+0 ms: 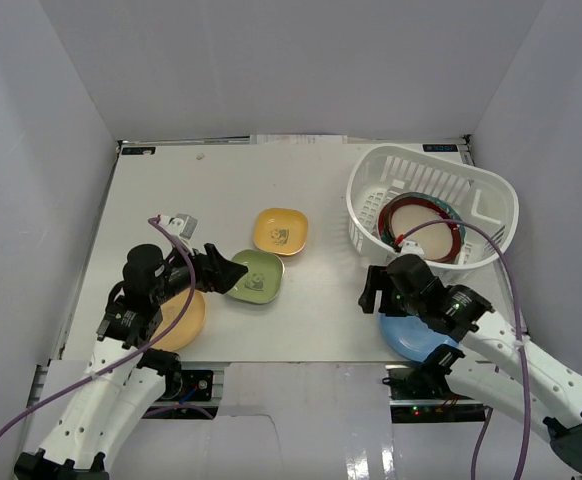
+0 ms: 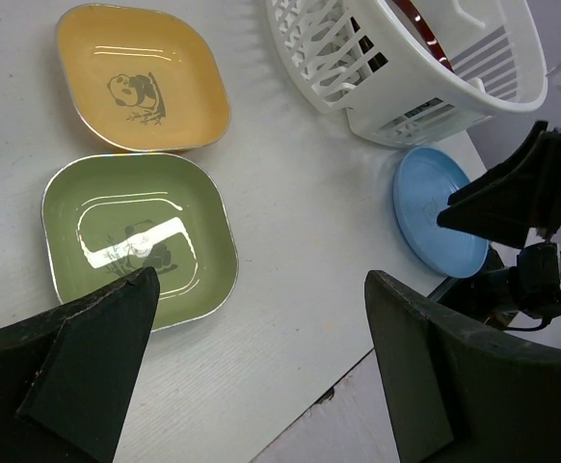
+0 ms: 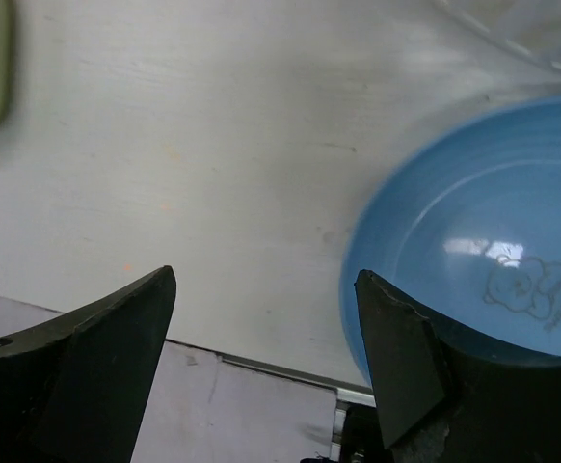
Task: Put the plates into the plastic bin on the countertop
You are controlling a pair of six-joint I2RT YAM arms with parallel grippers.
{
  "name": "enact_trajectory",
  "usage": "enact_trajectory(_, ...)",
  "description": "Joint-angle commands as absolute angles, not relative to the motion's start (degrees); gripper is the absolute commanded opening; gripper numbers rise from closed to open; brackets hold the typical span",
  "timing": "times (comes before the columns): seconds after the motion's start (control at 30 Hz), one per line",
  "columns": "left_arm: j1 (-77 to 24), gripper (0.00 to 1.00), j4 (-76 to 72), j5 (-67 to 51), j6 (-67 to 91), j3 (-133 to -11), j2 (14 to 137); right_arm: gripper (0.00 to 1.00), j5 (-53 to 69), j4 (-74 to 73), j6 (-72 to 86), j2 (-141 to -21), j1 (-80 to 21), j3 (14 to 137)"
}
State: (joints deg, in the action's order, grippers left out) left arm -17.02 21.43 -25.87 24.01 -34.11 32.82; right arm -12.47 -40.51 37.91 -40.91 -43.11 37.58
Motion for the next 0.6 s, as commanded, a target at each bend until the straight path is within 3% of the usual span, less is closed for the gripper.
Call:
enact_trajectory(0.0, -17.23, 0.98, 21.53, -24.70, 23.64, -33.93, 32.26, 0.82, -23.28, -44.21, 44.47, -42.36, -46.92, 35.95)
enact_trajectory(0.1, -17.23, 0.98, 21.62, -24.52, 23.82, -33.93, 32.26, 0.81, -24.87, -42.55, 46.93, -43.94, -48.07, 32.09)
enact_trajectory(0.3, -17.23, 0.98, 21.62, -24.79, 23.73, -34.01, 32.87, 0.70, -25.05, -37.54, 48.95, -51.05, -50.00, 24.79)
enact_trajectory(0.4, -17.23, 0.98, 21.62, -24.79, 23.73, -34.01, 32.78, 0.51, -25.57, -35.60, 49.31, -54.65, -51.58, 23.91)
enact_trajectory(0.43, -17.23, 0.98, 21.62, -24.70, 23.73, -34.10, 32.61, 0.36, -26.79, -35.60, 49.57, -55.36, -52.20, 24.17)
enact_trajectory(0.5, -17.23, 0.98, 21.62, -24.17, 23.82, -34.28, 32.61, 0.15, -28.38, -36.82, 49.92, -57.47, -55.26, 26.87)
enact_trajectory(0.53, -17.23, 0.98, 21.80, -23.73, 23.91, -34.45, 32.69, 0.08, -29.17, -37.96, 51.05, -58.09, -57.11, 28.63)
enact_trajectory(0.57, -17.23, 0.98, 21.80, -23.30, 24.25, -34.80, 32.78, 0.08, -29.79, -40.40, 51.41, -58.79, -59.22, 30.65)
